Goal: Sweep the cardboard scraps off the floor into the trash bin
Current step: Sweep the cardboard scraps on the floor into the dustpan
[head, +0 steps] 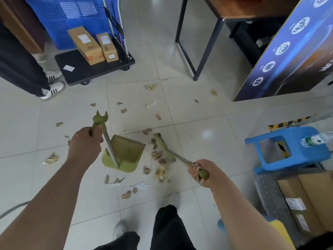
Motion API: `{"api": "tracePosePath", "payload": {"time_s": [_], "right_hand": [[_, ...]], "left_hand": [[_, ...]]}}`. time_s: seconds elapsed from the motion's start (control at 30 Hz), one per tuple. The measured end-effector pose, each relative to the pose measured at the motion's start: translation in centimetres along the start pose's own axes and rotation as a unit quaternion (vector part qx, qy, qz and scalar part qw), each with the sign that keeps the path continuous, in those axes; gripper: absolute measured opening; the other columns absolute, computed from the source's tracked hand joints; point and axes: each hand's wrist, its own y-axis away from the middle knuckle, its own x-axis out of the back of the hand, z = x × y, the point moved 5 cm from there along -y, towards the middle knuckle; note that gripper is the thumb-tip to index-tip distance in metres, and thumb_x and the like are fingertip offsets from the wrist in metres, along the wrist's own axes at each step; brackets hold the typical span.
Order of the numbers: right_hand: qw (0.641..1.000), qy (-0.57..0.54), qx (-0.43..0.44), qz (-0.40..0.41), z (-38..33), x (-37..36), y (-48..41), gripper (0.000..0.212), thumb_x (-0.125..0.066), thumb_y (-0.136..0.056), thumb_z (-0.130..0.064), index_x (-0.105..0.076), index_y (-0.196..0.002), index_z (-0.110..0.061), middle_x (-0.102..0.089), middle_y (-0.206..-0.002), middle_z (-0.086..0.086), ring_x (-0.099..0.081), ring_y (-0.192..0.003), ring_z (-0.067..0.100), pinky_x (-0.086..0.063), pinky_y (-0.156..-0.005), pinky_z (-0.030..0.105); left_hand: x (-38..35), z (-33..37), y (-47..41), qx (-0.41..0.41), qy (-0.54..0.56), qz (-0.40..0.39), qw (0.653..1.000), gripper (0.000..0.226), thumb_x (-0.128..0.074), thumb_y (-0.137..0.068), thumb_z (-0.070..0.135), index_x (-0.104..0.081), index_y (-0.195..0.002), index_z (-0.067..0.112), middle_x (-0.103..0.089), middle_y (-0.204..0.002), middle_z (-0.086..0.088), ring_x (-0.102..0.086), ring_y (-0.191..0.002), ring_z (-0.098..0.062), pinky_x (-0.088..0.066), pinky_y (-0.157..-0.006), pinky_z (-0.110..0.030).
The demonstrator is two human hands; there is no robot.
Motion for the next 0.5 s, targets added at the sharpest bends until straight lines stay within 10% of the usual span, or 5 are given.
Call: {"api": "tracePosePath", "payload": {"time_s": [0.33, 0.5], "right_hand": [[0.995, -0.053, 0.020, 0.087, 11.3, -3.3, 1.3, 0.022, -0.023, -0.065, 0.003, -0.032, -0.064, -0.016, -0.038, -0.032, -0.002, -0.036, -0.022, 0.009, -0.022, -0.028, 0.006], [0.992, -0.108, 0.023, 0.059, 15.4, -9.2, -0.8, 0.032, -0.015, -0.093, -0.001, -0.039, -0.076, -0.012, -0.040, -0.040, 0.001, -0.039, -0.024, 0.011, -0.026, -0.031, 0.008]], "left_hand": [[7.0, -7.3, 2.1, -0.025, -0.020, -0.034, 0.999, 0.046, -0.042, -0.099, 0.038, -0.059, -0.072, 0.005, -0.061, -0.061, -0.013, -0.054, -0.054, -0.028, -0.038, -0.050, -0.030], [8.9, -9.6, 2.6, -0.002, -0.011, -0.034, 0.999, 0.046, -0.042, -0.099, 0.038, -0.059, -0.073, 0.004, -0.058, -0.060, -0.011, -0.050, -0.050, -0.026, -0.038, -0.049, -0.029]]}}
